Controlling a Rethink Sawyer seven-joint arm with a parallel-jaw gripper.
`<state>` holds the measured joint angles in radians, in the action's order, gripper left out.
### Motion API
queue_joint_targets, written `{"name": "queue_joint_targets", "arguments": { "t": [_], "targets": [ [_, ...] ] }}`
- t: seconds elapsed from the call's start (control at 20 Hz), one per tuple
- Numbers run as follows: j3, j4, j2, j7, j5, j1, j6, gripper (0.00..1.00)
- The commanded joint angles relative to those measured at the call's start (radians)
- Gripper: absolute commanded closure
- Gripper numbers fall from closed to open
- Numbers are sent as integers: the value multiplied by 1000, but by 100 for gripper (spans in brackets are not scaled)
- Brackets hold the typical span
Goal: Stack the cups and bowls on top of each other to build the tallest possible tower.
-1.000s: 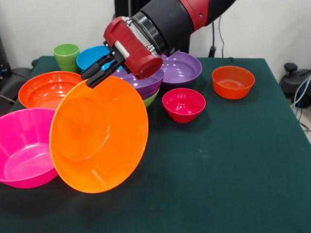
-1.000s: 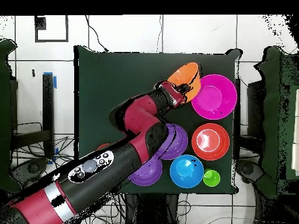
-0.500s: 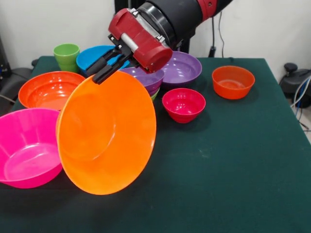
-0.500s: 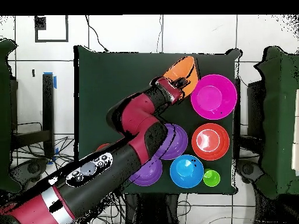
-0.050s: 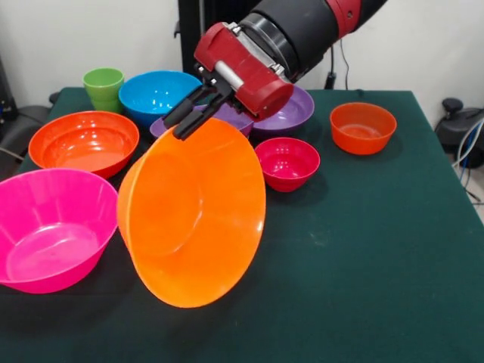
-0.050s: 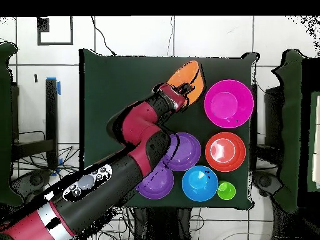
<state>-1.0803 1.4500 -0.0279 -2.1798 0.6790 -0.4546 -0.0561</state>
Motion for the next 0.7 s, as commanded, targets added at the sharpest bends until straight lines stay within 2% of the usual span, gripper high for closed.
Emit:
{"name": "queue_joint_targets", "arguments": {
  "t": [0.05,0.7],
  "targets": [
    [206,-49,-24,-114,-81,-2,-76,100],
    [215,-7,-21,-109,-93,-5,-138,100]
  ]
}}
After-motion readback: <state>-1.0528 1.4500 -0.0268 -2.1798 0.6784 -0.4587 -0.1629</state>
